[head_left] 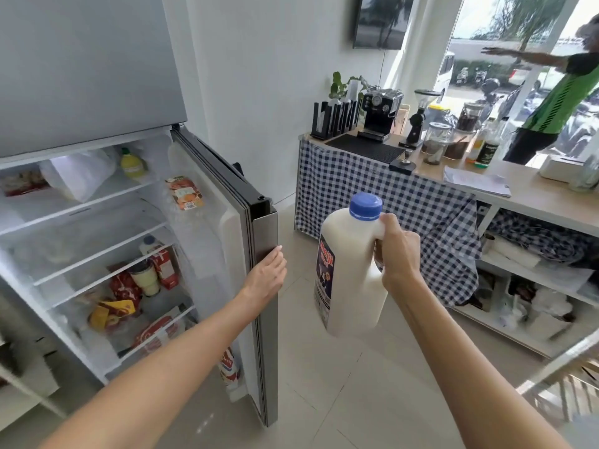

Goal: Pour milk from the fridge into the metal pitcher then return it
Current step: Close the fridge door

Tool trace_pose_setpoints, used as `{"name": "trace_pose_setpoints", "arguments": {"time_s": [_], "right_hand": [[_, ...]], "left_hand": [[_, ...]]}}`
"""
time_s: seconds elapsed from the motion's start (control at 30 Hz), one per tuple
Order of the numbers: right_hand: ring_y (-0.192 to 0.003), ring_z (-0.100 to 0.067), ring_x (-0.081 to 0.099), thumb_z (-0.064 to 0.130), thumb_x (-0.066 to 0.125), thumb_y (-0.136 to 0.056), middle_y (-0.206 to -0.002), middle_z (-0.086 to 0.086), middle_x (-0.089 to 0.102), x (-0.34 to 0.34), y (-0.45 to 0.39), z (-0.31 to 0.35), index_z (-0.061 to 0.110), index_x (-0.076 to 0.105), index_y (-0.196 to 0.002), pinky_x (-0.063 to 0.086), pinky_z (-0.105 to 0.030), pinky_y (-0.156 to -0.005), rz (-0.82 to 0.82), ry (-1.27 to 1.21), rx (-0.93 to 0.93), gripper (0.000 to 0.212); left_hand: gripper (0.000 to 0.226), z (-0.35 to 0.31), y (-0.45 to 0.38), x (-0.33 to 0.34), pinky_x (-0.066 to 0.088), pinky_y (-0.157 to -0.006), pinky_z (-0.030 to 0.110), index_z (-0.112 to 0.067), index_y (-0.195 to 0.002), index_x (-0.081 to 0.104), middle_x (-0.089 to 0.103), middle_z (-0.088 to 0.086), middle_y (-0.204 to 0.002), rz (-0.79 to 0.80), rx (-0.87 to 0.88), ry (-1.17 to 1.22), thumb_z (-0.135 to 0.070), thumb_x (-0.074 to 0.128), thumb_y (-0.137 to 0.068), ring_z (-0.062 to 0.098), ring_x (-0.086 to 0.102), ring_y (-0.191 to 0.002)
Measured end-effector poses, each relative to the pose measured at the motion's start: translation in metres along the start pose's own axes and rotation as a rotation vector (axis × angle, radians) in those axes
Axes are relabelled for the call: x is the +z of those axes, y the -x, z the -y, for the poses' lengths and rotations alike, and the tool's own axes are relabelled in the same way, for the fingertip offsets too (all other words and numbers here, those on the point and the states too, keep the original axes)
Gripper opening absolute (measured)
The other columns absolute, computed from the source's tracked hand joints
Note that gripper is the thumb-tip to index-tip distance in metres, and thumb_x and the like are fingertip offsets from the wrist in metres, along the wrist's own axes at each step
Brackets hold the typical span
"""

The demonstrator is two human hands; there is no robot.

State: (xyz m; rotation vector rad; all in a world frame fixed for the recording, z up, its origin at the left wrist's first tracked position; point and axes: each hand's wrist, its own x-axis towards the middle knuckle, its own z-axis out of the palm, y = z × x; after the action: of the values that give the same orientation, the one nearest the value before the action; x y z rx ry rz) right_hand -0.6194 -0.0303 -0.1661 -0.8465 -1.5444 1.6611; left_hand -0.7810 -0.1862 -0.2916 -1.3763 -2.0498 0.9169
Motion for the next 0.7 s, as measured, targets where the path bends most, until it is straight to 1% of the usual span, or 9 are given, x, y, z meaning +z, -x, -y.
{"name": "trace_pose_setpoints", "arguments": {"time_s": [0.07, 0.13, 0.3, 0.4, 0.43, 0.5, 0.63, 0.7], "right_hand": [[-0.047, -0.014, 0.023, 0.040, 0.056, -0.063, -0.052, -0.003, 0.027, 0.005, 0.013, -0.004, 0.020, 0.029, -0.048, 0.021, -0.032, -0.049, 0.040, 0.013, 0.005, 0.037], [-0.047, -0.014, 0.023, 0.039, 0.056, -0.064, -0.053, -0.003, 0.027, 0.011, 0.025, -0.009, 0.020, 0.028, -0.049, 0.021, -0.031, -0.049, 0.075, 0.020, 0.021, 0.037], [-0.050, -0.013, 0.022, 0.037, 0.057, -0.066, -0.054, -0.001, 0.026, 0.034, 0.052, -0.020, 0.021, 0.028, -0.050, 0.021, -0.030, -0.051, 0.171, 0.013, 0.061, 0.037], [-0.051, -0.013, 0.023, 0.035, 0.056, -0.069, -0.054, -0.001, 0.026, 0.053, 0.065, -0.024, 0.021, 0.027, -0.051, 0.021, -0.031, -0.053, 0.216, 0.018, 0.072, 0.036], [-0.051, -0.013, 0.023, 0.035, 0.056, -0.068, -0.055, -0.001, 0.026, 0.061, 0.069, -0.025, 0.021, 0.027, -0.051, 0.021, -0.031, -0.053, 0.231, 0.022, 0.073, 0.036], [-0.051, -0.014, 0.023, 0.037, 0.056, -0.064, -0.055, -0.002, 0.026, 0.077, 0.077, -0.025, 0.021, 0.027, -0.052, 0.021, -0.031, -0.052, 0.267, 0.023, 0.071, 0.036], [-0.053, -0.014, 0.022, 0.036, 0.056, -0.063, -0.057, -0.003, 0.024, 0.113, 0.089, -0.022, 0.022, 0.027, -0.053, 0.020, -0.031, -0.053, 0.328, 0.015, 0.066, 0.034], [-0.054, -0.015, 0.021, 0.036, 0.056, -0.064, -0.057, -0.002, 0.023, 0.134, 0.094, -0.020, 0.022, 0.026, -0.054, 0.019, -0.031, -0.053, 0.356, 0.014, 0.061, 0.034]], "left_hand": [[0.030, 0.006, 0.025, 0.000, 0.004, -0.115, 0.045, -0.007, -0.111, 0.068, 0.065, 0.010, -0.115, -0.012, -0.027, 0.009, -0.015, 0.048, -0.090, 0.028, 0.055, -0.121], [0.021, 0.011, 0.047, 0.005, 0.013, -0.115, 0.045, -0.011, -0.096, 0.075, 0.070, 0.008, -0.106, -0.049, -0.043, 0.034, -0.016, 0.062, -0.080, 0.026, 0.061, -0.114], [0.022, 0.030, 0.100, 0.018, 0.015, -0.116, 0.046, -0.007, -0.095, 0.073, 0.068, 0.015, -0.112, -0.023, -0.159, 0.003, -0.010, 0.071, -0.073, 0.030, 0.057, -0.119], [0.024, 0.046, 0.131, 0.022, 0.019, -0.114, 0.045, -0.008, -0.092, 0.075, 0.070, 0.014, -0.108, -0.012, -0.191, -0.010, -0.012, 0.075, -0.069, 0.029, 0.060, -0.116], [0.025, 0.051, 0.141, 0.024, 0.019, -0.114, 0.045, -0.008, -0.095, 0.075, 0.070, 0.015, -0.110, -0.006, -0.202, -0.017, -0.013, 0.075, -0.070, 0.028, 0.060, -0.117], [0.032, 0.062, 0.160, 0.029, 0.015, -0.115, 0.045, -0.006, -0.107, 0.071, 0.065, 0.016, -0.120, 0.019, -0.244, -0.035, -0.016, 0.070, -0.076, 0.029, 0.056, -0.123], [0.051, 0.088, 0.192, 0.041, 0.004, -0.119, 0.046, -0.003, -0.124, 0.063, 0.053, 0.017, -0.139, 0.046, -0.436, -0.017, -0.033, 0.068, -0.082, 0.030, 0.045, -0.135], [0.056, 0.103, 0.205, 0.050, 0.003, -0.121, 0.047, 0.000, -0.131, 0.054, 0.041, 0.020, -0.148, 0.057, -0.520, -0.014, -0.032, 0.063, -0.086, 0.032, 0.035, -0.141]]}}
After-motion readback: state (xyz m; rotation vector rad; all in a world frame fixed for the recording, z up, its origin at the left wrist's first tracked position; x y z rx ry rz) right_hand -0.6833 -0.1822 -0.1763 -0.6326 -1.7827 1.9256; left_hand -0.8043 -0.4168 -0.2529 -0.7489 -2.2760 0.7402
